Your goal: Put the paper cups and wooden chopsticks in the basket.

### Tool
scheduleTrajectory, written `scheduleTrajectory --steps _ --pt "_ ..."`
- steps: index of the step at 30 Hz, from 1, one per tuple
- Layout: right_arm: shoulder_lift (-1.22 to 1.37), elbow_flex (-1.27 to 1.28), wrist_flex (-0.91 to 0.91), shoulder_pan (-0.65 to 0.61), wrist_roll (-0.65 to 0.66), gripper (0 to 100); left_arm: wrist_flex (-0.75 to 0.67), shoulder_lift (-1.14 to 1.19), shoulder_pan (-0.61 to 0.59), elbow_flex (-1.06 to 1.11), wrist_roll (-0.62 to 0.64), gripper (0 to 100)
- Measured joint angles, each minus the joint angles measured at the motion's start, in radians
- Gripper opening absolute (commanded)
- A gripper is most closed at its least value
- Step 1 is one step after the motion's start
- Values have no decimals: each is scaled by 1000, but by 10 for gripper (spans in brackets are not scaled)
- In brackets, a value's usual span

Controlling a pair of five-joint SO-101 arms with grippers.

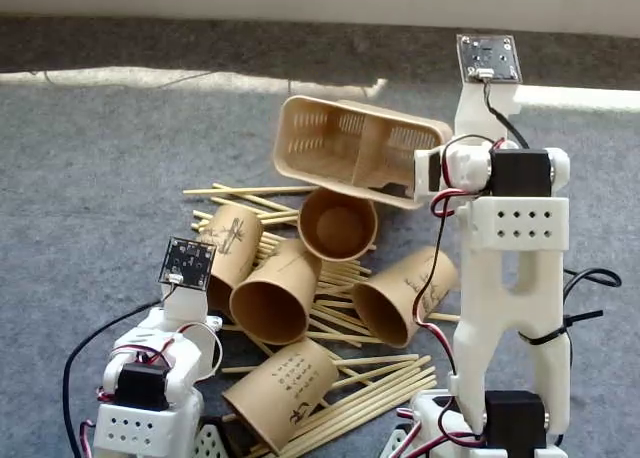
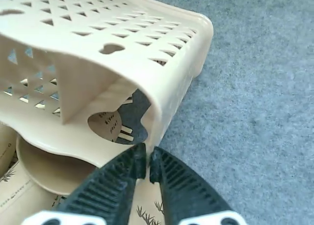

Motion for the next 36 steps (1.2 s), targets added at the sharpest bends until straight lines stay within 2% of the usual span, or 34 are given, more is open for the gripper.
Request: scheduleTrajectory --steps 5,10,19,25,36 --pt "0 0 0 21 -3 6 0 0 0 0 0 14" --pt "0 0 -11 68 -63 6 0 0 0 0 0 14" --pt "0 0 -91 72 -199 8 0 0 0 0 0 14" --pt "0 0 -109 71 -267 80 0 0 0 0 0 14" --pt "66 5 -149 72 -281 83 0 0 0 0 0 14"
